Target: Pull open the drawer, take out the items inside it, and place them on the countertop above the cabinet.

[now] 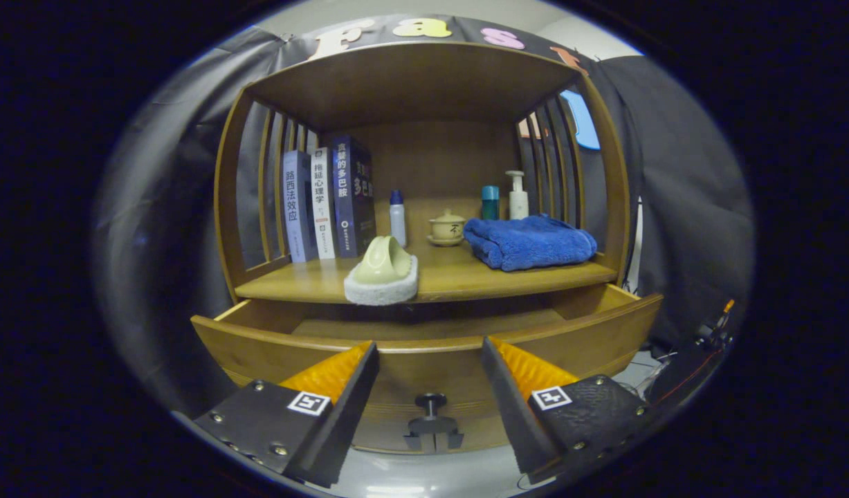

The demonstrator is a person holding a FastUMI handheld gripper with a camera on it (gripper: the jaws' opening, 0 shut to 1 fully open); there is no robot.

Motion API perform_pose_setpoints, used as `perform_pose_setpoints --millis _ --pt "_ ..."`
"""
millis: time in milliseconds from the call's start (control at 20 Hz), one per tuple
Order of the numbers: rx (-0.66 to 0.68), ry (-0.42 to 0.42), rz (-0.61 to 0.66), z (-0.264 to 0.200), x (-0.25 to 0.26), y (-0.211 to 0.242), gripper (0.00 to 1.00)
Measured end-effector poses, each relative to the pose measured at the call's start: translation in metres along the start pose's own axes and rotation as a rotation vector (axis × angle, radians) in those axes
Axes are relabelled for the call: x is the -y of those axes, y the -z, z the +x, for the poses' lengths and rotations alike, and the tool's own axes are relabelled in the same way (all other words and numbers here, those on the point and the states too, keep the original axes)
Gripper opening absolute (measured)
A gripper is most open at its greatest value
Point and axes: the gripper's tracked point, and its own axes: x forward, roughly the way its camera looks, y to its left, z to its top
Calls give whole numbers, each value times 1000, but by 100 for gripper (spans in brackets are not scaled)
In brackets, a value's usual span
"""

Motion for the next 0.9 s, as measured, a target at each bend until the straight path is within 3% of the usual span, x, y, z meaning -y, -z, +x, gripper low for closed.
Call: perform_pose_setpoints --millis 900 --pt "22 -2 65 56 -2 -15 89"
